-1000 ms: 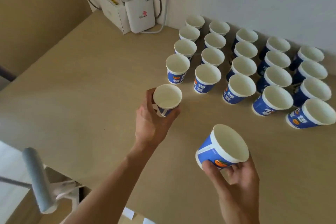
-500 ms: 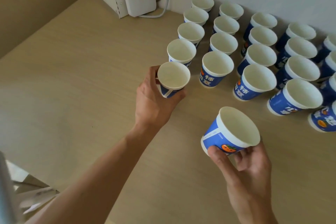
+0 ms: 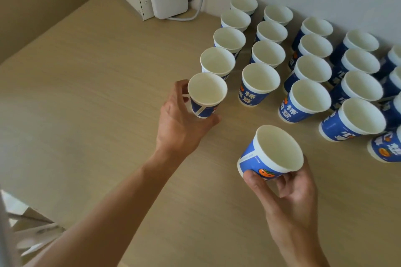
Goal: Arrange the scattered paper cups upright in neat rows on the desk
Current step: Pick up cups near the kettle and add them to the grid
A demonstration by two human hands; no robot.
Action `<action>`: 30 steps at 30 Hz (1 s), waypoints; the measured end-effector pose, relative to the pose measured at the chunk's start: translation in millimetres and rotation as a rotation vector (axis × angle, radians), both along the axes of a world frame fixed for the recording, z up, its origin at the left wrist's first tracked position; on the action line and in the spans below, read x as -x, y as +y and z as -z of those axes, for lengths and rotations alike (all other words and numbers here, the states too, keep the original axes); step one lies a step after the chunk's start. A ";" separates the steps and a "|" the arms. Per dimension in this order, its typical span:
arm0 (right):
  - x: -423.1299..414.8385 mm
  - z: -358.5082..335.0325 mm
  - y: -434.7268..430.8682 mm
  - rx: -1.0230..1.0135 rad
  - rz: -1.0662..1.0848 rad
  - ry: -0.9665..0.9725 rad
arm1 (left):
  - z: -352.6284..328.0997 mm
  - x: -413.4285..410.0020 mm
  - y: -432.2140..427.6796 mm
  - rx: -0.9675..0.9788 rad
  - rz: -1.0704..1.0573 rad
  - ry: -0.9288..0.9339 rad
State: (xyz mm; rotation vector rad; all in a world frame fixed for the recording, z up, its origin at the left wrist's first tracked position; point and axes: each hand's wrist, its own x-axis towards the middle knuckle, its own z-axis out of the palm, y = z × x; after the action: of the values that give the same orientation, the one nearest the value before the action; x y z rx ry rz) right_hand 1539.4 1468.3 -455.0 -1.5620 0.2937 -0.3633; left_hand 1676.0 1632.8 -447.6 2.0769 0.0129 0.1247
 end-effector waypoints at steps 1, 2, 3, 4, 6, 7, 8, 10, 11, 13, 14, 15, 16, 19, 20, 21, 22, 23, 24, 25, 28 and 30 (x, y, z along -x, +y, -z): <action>-2.7 -0.4 0.1 0.012 0.003 -0.007 | -0.5 4.6 4.5 -0.020 -0.001 0.027; -6.2 -0.9 0.3 0.028 0.007 -0.014 | -1.2 11.0 9.5 -0.034 -0.006 0.060; -10.4 -1.2 0.5 0.045 0.012 -0.022 | -2.0 19.5 15.1 -0.035 -0.011 0.092; -15.2 -0.9 0.7 0.061 0.018 -0.027 | -3.0 29.5 20.6 -0.024 -0.017 0.117; -25.4 0.4 0.4 0.095 0.033 -0.021 | -5.7 52.3 28.3 0.007 -0.026 0.144; -31.0 1.2 0.5 0.115 0.036 -0.012 | -6.9 63.3 31.0 0.022 -0.026 0.149; -36.3 2.2 0.9 0.133 0.036 0.001 | -7.8 73.6 32.7 0.034 -0.022 0.153; -45.6 4.4 1.8 0.165 0.036 0.023 | -8.7 89.8 33.9 0.055 -0.004 0.166; -49.8 5.5 2.2 0.182 0.037 0.024 | -9.3 95.9 34.0 0.064 0.004 0.173; -57.9 7.7 2.9 0.203 0.038 0.022 | -10.5 104.1 33.9 0.071 0.016 0.183; -61.1 8.7 3.2 0.203 0.038 0.027 | -10.9 107.0 33.7 0.069 0.022 0.187; -64.2 9.2 3.1 0.199 0.038 0.034 | -11.4 109.4 33.6 0.065 0.027 0.192; -66.6 10.0 3.2 0.201 0.039 0.043 | -11.9 111.6 33.7 0.063 0.030 0.201; -72.5 11.2 3.8 0.243 0.049 0.067 | -12.8 116.9 35.8 0.065 0.028 0.223; -74.3 11.1 4.1 0.264 0.056 0.072 | -12.9 118.4 36.0 0.068 0.027 0.228; -76.0 11.0 4.6 0.285 0.064 0.076 | -13.4 120.0 36.0 0.071 0.026 0.236; -77.5 11.1 5.0 0.301 0.071 0.077 | -14.2 121.4 35.7 0.075 0.028 0.246; -78.9 11.2 5.5 0.312 0.077 0.077 | -14.9 122.7 35.3 0.081 0.033 0.253; -80.0 11.2 6.1 0.317 0.084 0.077 | -15.5 123.5 34.9 0.088 0.039 0.257; -80.9 11.2 6.7 0.320 0.089 0.077 | -16.0 124.0 34.3 0.093 0.044 0.258; -82.4 11.6 7.5 0.325 0.105 0.080 | -17.8 124.4 32.6 0.107 0.050 0.247; -83.3 11.6 7.7 0.335 0.114 0.086 | -19.0 124.5 32.4 0.113 0.047 0.249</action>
State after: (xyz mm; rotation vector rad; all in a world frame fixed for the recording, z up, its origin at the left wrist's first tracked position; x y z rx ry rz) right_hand 1622.7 1476.0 -466.6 -1.8979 0.4049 -0.4522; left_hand 1551.6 1665.2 -428.6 1.9661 0.1198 -0.1602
